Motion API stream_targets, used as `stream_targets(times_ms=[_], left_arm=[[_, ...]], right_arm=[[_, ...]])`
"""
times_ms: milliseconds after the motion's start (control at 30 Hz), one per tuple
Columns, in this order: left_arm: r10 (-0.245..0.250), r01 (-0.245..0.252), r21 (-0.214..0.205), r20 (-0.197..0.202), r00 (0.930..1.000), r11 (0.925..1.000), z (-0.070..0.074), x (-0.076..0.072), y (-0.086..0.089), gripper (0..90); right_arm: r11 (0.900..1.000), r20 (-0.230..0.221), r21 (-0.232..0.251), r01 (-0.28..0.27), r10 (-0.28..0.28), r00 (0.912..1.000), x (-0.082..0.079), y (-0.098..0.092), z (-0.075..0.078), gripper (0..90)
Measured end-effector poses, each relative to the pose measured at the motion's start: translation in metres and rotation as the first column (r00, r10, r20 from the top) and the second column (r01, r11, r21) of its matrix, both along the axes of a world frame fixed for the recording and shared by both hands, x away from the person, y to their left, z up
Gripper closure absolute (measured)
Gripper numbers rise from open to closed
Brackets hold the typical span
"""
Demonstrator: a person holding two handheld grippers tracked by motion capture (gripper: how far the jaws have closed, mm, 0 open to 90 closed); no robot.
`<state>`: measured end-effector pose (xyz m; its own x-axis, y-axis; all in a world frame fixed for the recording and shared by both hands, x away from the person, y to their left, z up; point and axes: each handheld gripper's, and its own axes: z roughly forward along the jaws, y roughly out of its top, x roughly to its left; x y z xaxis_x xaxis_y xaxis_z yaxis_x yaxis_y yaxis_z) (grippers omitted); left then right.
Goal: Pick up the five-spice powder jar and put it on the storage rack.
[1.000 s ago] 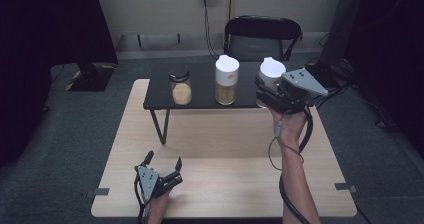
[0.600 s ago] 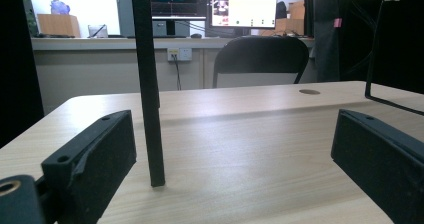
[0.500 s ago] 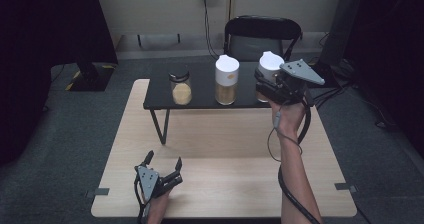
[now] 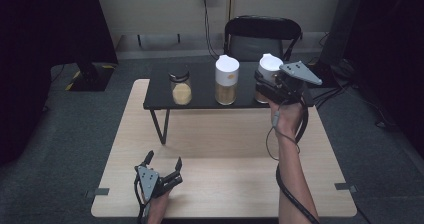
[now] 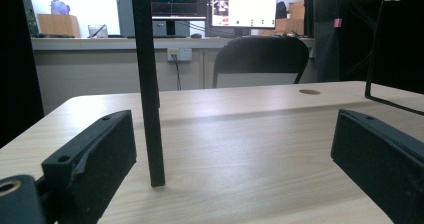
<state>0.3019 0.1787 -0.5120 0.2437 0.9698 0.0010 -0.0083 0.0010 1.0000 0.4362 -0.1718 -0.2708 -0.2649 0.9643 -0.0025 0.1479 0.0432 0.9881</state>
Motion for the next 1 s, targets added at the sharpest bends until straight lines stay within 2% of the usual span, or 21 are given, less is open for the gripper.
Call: stream_targets(times_ms=[1000], left_arm=[[0.011, -0.011, 0.003, -0.001, 0.9999, 0.9999, 0.0001, 0.0, -0.0004, 4.2]], right_arm=[[0.9998, 0.037, 0.01, 0.016, -0.016, 0.9992, -0.0015, 0.0015, -0.0063, 29.6]])
